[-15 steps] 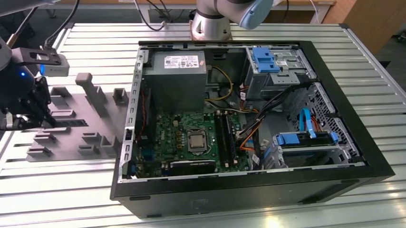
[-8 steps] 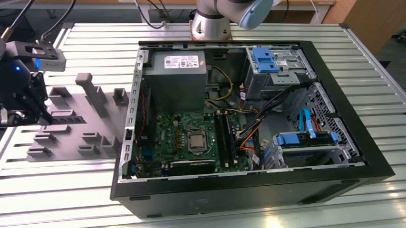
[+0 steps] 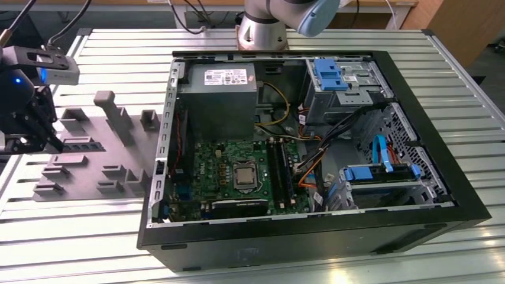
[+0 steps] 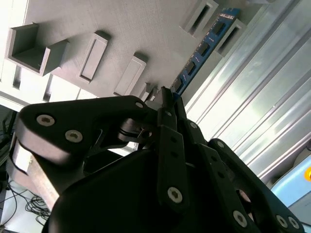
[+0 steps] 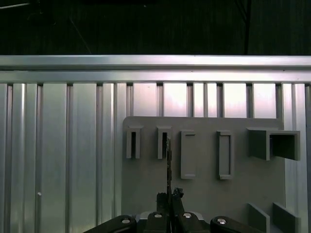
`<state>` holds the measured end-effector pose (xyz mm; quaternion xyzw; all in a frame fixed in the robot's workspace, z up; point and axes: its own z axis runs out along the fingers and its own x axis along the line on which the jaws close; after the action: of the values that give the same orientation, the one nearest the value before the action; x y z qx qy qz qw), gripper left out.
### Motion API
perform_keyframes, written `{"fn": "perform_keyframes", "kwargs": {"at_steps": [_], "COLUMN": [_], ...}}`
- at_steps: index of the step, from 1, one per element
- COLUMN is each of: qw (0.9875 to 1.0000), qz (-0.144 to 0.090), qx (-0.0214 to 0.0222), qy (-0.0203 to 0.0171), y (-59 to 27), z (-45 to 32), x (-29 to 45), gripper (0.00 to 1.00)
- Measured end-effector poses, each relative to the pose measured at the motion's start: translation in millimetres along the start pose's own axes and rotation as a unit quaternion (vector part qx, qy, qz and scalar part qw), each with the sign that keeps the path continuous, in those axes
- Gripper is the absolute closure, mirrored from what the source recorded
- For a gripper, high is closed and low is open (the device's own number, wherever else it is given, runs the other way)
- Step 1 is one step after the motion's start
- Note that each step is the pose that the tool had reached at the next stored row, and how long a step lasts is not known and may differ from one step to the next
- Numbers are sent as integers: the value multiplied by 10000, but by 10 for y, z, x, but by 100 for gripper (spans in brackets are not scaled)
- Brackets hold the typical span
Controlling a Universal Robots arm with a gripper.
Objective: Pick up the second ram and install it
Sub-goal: 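Pick up the second ram and move it above second insertion slot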
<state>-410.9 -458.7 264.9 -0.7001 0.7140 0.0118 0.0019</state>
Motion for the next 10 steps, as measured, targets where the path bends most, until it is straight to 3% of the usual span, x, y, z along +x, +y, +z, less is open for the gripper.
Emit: {"fn": "perform_keyframes", "kwargs": {"at_steps": [10], "qw": [10000], "qz": [0], "qx": [-1], "qy": [0], "y": [1], "z": [-80], "x": [-2], "gripper": [86]}}
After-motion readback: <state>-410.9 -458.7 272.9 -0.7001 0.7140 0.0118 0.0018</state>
